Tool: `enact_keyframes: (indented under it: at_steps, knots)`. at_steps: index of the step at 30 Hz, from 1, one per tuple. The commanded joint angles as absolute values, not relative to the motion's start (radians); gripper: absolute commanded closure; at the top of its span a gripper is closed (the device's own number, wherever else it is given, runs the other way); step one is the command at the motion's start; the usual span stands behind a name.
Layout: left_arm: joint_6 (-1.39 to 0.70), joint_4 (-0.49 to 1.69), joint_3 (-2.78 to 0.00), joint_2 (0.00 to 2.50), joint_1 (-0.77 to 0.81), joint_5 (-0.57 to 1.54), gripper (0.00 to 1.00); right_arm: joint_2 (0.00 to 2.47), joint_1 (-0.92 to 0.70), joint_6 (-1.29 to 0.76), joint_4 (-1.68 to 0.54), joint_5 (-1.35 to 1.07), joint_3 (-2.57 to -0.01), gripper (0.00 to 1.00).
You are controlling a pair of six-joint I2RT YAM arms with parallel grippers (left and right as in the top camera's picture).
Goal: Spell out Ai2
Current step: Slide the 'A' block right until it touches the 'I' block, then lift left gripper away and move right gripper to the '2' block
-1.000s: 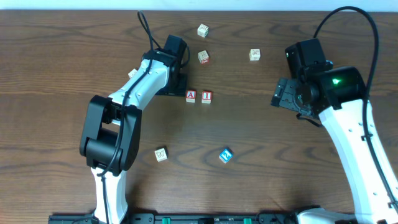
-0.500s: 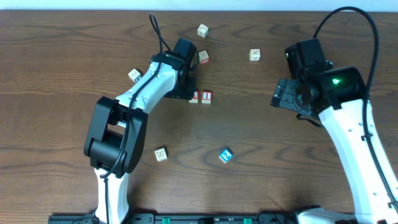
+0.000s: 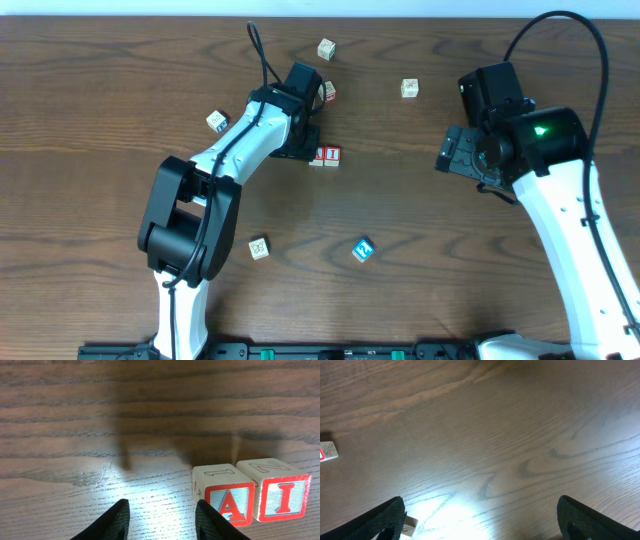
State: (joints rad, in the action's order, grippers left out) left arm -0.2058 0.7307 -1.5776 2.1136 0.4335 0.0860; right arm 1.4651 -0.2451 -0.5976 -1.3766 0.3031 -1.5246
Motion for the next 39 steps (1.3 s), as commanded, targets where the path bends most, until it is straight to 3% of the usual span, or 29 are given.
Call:
enact_keyframes:
  at_steps: [1,3,8,11,13,17,26,30,32,35,38,39]
  knots:
    - [-0.212,0.724,-1.571,2.127,0.433,0.075,0.56,1.459,-0.239,-0.589,-1.381,0.306,-1.522,0.04]
    - [-0.213,0.724,-1.571,2.127,0.433,0.076,0.56,1.459,-0.239,-0.589,-1.381,0.306,-1.522,0.04]
    - [-0.213,0.725,-1.571,2.127,0.433,0.076,0.44,1.459,-0.239,-0.589,-1.381,0.306,-1.522,0.03]
    - [-0.213,0.725,-1.571,2.127,0.433,0.075,0.46,1.459,-0.239,-0.589,-1.381,0.306,-1.522,0.04]
    - [-0.213,0.725,-1.571,2.127,0.433,0.069,0.54,1.459,-0.239,-0.589,-1.381,0.306,-1.522,0.04]
    - [-0.213,0.733,-1.571,2.127,0.428,-0.028,0.48,1.459,-0.239,-0.589,-1.381,0.306,-1.522,0.04]
    - [-0.194,0.835,-1.611,2.020,0.345,-0.063,0.46,1.428,-0.245,-0.593,-1.389,0.287,-1.470,0.07]
    - [-0.169,0.863,-1.611,1.839,0.293,-0.063,0.27,1.328,-0.292,-0.612,-1.297,0.219,-1.278,0.05]
    - [-0.133,0.887,-1.611,1.746,0.274,-0.079,0.07,1.280,-0.315,-0.780,-1.290,0.133,-1.164,0.12]
    - [-0.126,0.937,-1.611,1.660,0.266,-0.140,0.05,1.254,-0.392,-0.898,-1.219,0.043,-1.019,0.14]
    - [-0.126,0.992,-1.611,1.620,0.267,-0.146,0.04,1.269,-0.524,-0.667,-1.087,-0.004,-0.928,0.02]
    - [-0.126,1.006,-1.611,1.615,0.267,-0.146,0.05,1.282,-0.574,-0.613,-1.065,-0.020,-0.918,0.02]
